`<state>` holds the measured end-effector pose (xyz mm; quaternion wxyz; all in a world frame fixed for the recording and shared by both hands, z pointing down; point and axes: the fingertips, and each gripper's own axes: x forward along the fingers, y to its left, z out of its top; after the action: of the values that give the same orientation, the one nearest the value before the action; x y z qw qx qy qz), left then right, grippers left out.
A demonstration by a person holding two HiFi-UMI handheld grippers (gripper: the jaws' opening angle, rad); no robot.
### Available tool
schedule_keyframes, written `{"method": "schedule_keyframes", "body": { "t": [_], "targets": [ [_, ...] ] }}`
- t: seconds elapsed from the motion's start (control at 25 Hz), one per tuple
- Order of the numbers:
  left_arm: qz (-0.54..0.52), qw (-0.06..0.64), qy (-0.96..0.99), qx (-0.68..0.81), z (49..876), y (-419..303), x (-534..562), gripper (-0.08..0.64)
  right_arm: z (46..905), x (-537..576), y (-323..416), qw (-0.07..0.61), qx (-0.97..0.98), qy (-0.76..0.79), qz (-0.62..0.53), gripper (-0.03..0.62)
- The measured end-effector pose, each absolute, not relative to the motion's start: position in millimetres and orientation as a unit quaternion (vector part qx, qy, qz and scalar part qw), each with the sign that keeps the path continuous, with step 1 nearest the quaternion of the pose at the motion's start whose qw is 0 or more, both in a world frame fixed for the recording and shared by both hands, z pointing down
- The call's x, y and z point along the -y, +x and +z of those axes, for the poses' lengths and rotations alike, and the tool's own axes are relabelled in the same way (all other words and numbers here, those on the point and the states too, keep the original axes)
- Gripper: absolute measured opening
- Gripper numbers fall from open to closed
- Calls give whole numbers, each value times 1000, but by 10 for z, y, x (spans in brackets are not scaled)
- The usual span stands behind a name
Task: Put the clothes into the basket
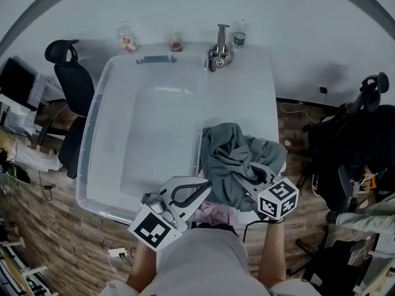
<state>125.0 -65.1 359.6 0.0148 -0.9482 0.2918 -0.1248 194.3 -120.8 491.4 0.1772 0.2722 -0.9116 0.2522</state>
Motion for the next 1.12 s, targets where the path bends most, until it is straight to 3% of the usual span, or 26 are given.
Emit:
{"method": "schedule_keyframes", "body": {
  "t": [0.76, 1.12],
  "targets": [
    [-86, 41, -945, -314, 3222, 704, 677, 5, 3375, 1321, 1442, 83, 939, 287, 169, 163],
    [-73, 63, -934, -343, 2959, 294, 689, 5, 2691, 1346, 960, 70, 956, 268, 99, 163]
  ]
}}
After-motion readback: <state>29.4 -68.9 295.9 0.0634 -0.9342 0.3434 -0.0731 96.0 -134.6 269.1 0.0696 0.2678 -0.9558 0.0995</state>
